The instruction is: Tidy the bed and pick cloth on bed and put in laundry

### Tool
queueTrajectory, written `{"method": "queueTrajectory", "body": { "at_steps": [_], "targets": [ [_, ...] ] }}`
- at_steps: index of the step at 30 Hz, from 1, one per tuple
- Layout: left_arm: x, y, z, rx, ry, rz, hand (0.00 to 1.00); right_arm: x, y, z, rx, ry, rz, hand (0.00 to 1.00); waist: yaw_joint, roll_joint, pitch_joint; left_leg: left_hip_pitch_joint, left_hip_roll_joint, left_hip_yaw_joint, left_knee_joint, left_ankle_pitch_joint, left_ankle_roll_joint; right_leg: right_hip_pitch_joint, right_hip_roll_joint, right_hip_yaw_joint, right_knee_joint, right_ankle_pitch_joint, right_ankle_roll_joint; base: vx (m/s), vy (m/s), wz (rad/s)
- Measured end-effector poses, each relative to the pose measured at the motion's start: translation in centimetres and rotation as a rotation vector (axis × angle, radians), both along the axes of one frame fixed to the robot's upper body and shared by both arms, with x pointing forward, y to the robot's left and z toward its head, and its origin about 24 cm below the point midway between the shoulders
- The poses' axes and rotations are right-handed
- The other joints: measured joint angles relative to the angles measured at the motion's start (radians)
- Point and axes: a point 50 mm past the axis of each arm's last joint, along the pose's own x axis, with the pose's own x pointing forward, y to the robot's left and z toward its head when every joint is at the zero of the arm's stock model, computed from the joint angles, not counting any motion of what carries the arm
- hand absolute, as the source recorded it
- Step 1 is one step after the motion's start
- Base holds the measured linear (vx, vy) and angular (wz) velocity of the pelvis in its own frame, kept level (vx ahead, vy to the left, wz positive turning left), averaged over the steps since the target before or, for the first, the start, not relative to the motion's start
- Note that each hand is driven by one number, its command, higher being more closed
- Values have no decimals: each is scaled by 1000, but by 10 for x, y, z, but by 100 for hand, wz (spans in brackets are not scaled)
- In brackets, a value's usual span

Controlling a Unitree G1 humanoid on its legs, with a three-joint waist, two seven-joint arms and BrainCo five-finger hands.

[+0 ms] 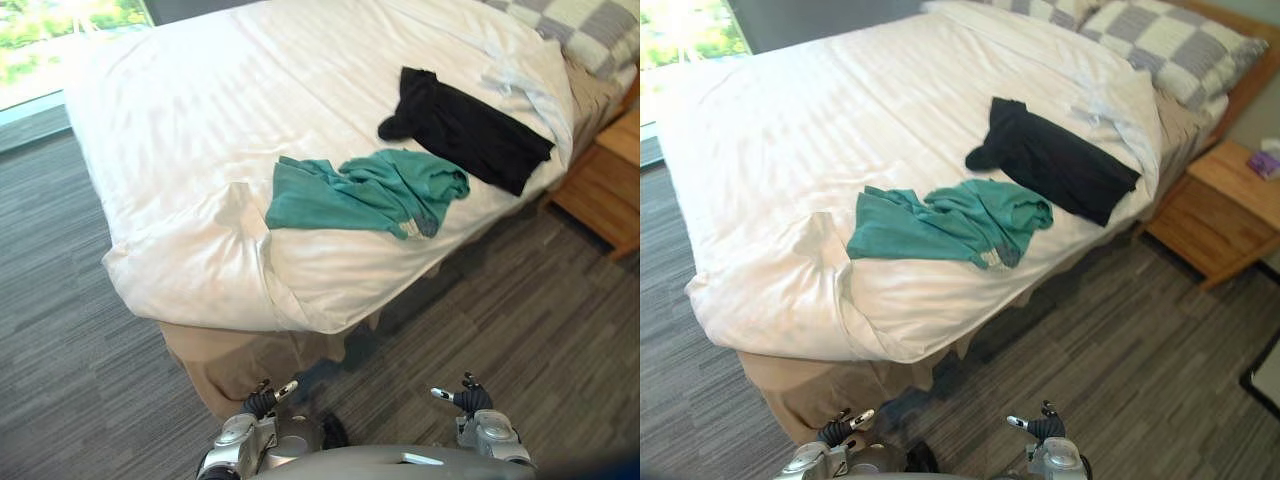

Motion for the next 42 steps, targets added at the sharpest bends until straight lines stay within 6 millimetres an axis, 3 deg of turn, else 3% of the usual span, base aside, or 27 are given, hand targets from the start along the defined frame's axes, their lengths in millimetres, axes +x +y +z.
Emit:
{"method": "queueTrajectory", "body": {
  "at_steps": [3,4,5,6,7,8,10,15,19,22,26,30,35,42],
  "targets": [
    [-2,3,-1,9,12,-2,0,-25,-1,-6,11,64,-35,0,-20,-9,2,46,13,-210,-47,34,-56,-87,64,202,-265,-23,28,233,-339,205],
    [-1,7,0,20,12,-5,0,-26,0,-7,25,64,-52,0,-25,-27,-1,45,4,-274,-61,47,-83,-96,88,289,-437,5,58,148,-355,160],
    [-1,10,0,27,9,-5,0,-26,2,-7,31,64,-52,0,-24,-41,-4,43,-6,-296,-65,51,-94,-95,90,321,-516,37,64,168,-387,160],
    [2,19,2,55,6,3,0,-26,6,-9,52,71,-58,0,-13,-80,-1,49,-26,-346,-67,53,-127,-80,87,351,-608,109,39,142,-311,98],
    [3,15,2,48,5,-1,0,-24,2,-8,51,66,-66,0,0,-51,-12,45,3,-346,-77,67,-148,-64,112,347,-626,122,31,138,-273,86],
    [1,12,1,45,8,-2,0,-21,-1,-7,47,52,-65,0,1,-42,-17,45,14,-342,-89,70,-150,-55,126,346,-644,118,26,142,-195,41],
    [-6,1,-3,24,18,17,0,-1,-6,0,46,-7,-41,0,-1,12,-17,70,58,-359,-142,98,-184,-16,170,308,-700,123,9,153,-222,31],
    [-7,1,-3,57,21,25,0,1,3,-2,99,-3,0,0,-5,12,-15,95,89,-358,-157,109,-194,57,204,264,-775,132,-7,74,-93,21],
    [-9,12,-1,80,-11,104,0,-14,10,-8,137,66,-52,0,-7,-29,-16,37,87,-251,-67,115,-193,100,176,205,-818,144,5,-3,18,42],
    [-17,20,-1,91,-22,231,0,-19,12,-11,152,108,-72,0,-4,-33,-18,36,78,-255,-88,127,-184,101,172,196,-831,153,7,-14,18,15],
    [-21,25,0,83,-39,398,0,-22,8,-11,166,121,-142,0,-8,-29,-18,67,63,-255,-194,200,-184,99,168,182,-847,170,3,-81,-9,14],
    [-19,40,5,73,-92,632,0,-37,-7,-12,175,138,-271,0,-14,6,-27,91,61,-255,-296,258,-184,97,174,149,-864,172,4,-96,-20,21],
    [-8,80,32,105,-341,983,0,-38,-22,-8,171,121,-333,0,-12,20,-38,96,60,-247,-346,274,-185,101,179,133,-879,173,6,-73,7,14],
    [8,129,85,241,-726,1156,0,-35,-36,-3,185,87,-368,0,-9,13,-41,99,56,-227,-346,268,-190,117,178,135,-899,180,12,51,22,4]
  ]
}}
